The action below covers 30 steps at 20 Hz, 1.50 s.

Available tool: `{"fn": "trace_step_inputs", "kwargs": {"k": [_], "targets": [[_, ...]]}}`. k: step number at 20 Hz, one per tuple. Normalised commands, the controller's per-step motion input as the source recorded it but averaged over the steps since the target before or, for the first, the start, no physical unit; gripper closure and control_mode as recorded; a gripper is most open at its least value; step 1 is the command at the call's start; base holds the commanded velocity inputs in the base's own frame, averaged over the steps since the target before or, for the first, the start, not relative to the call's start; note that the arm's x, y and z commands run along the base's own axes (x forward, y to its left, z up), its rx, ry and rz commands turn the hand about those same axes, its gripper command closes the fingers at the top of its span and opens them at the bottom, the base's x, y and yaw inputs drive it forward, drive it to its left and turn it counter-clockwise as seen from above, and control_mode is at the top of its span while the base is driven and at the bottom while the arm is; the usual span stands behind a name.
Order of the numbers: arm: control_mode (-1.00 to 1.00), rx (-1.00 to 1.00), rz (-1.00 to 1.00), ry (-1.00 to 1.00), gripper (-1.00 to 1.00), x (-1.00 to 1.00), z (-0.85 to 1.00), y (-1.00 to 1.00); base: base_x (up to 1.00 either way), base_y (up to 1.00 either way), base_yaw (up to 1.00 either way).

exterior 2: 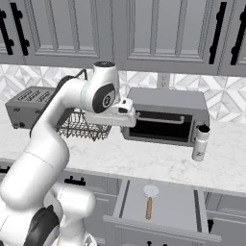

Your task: Pick the pizza cutter from the drawer and place it on the counter.

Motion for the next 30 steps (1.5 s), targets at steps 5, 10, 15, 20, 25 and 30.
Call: {"fn": "trace_step_inputs", "kwargs": {"k": [5,10,15,20,25,30], "targets": [[-1.00,0.01,-0.09,0.13,-1.00,0.00,-0.72,-0.95,0.00,0.00,0.00],[-1.00,0.00,-0.03,0.11,-1.00,0.00,-0.87,-0.71,0.00,0.00,0.00],[-1.00,0.00,0.00,0.06,-1.00,-0.04,-0.70,-0.49,0.00,0.00,0.00],[-1.00,0.05,0.00,0.00,-1.00,-0.14,-0.66,-0.29,0.00,0.00,0.00],[-1.00,0.04,0.00,0.00,-1.00,-0.39,-0.70,-0.40,0.00,0.00,0.00],[-1.00,0.00,0.00,0.00,-1.00,-0.33,-0.55,-0.11,0.00,0.00,0.00]]}}
